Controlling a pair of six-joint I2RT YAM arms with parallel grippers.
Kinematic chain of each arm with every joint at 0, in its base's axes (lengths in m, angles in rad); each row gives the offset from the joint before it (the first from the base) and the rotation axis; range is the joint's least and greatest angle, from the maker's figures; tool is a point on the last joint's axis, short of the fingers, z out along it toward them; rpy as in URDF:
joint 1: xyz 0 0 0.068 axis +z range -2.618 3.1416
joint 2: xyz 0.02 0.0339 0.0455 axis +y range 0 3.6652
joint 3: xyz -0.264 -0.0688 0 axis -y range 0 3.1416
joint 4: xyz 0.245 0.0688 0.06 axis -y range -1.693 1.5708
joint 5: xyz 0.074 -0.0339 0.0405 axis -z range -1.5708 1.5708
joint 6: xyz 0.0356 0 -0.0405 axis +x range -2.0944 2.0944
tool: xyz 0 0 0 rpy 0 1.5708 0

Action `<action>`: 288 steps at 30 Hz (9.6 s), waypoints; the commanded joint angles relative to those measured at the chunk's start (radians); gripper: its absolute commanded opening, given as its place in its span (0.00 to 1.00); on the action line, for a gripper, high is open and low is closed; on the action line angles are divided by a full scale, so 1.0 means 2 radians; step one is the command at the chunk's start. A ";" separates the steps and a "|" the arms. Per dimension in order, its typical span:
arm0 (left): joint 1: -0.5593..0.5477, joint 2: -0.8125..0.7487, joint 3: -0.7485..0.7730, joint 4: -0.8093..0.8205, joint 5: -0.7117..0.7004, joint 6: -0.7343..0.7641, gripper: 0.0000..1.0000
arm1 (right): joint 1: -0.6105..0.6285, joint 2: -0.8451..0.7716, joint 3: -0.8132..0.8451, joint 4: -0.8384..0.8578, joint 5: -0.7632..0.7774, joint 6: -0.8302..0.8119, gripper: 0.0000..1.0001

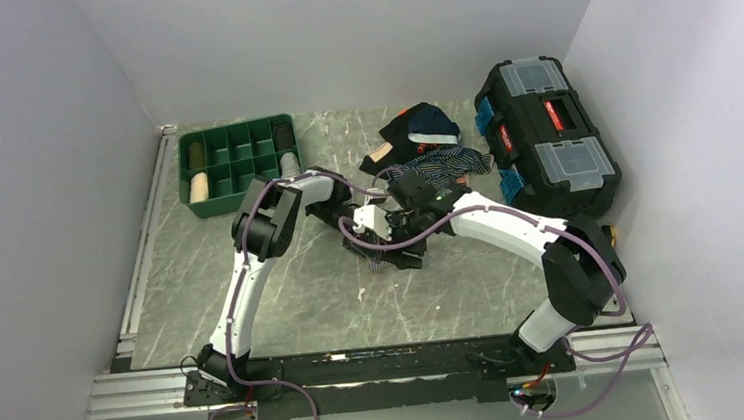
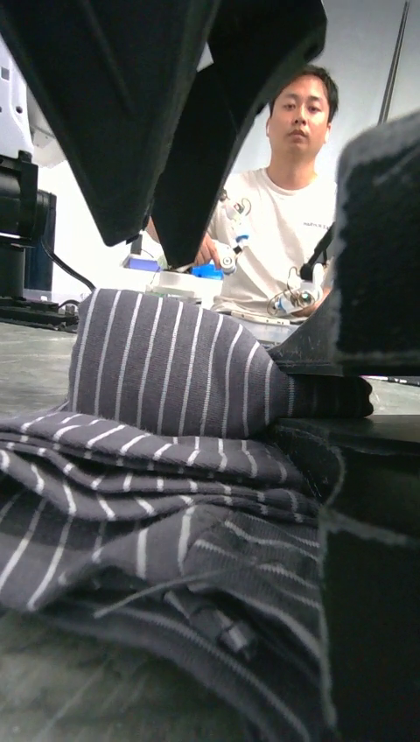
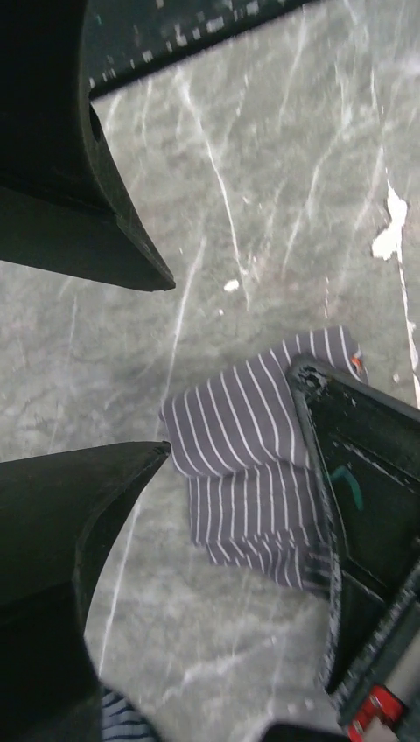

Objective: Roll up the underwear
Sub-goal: Roll the underwear to the center of the board.

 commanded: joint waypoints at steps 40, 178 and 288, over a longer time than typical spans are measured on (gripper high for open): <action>0.025 -0.091 -0.057 0.026 -0.133 0.013 0.56 | 0.040 0.140 -0.024 -0.020 -0.026 -0.017 0.00; -0.029 -0.123 -0.165 0.177 -0.140 0.003 0.00 | -0.177 -0.050 0.025 -0.015 -0.095 0.038 0.55; -0.217 -0.530 -0.456 0.515 -0.527 0.050 0.93 | -0.036 0.325 0.140 -0.193 -0.183 -0.051 0.00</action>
